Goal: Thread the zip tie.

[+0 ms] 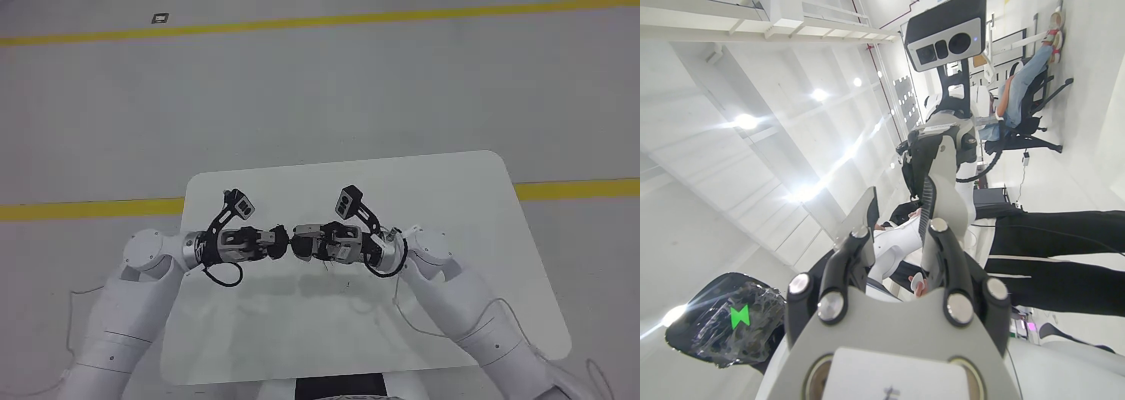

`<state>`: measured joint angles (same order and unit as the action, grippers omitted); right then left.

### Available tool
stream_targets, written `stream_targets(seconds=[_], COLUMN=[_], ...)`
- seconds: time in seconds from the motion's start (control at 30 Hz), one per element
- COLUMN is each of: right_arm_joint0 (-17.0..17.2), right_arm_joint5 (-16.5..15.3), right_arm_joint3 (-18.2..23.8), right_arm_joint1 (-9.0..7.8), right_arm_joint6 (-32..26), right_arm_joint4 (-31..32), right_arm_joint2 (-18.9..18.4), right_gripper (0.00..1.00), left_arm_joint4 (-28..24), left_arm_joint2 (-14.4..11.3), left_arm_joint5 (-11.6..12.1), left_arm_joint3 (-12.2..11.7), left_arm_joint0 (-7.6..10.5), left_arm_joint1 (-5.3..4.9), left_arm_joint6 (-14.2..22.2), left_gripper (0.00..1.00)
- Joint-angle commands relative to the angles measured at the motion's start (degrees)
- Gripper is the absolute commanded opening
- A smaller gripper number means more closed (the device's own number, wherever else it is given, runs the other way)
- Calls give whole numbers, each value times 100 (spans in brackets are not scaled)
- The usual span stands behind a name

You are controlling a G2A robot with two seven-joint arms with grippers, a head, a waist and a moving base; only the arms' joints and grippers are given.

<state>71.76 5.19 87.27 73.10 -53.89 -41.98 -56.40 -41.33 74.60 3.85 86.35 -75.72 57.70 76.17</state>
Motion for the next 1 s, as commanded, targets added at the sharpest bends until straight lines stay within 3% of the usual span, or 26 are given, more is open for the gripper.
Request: stream_targets(seconds=[0.0, 0.4, 0.7, 0.97], right_arm_joint0=[1, 36, 98, 120], right_arm_joint5=[-19, -34, -30, -28], right_arm_joint3=[-15, -52, -36, 2], right_arm_joint1=[0, -27, -58, -69], right_arm_joint6=[-13, -47, -35, -35], right_arm_joint4=[-3, 36, 48, 62], right_arm_joint2=[7, -29, -99, -86], right_gripper=[14, 16, 11, 0], left_arm_joint4=[0, 0, 0, 0], left_arm_joint2=[0, 0, 0, 0], left_arm_joint5=[0, 0, 0, 0], left_arm_joint3=[0, 0, 0, 0], left_arm_joint0=[0, 0, 0, 0], left_arm_joint1=[0, 0, 0, 0], left_arm_joint6=[0, 0, 0, 0], left_gripper=[0, 0, 0, 0])
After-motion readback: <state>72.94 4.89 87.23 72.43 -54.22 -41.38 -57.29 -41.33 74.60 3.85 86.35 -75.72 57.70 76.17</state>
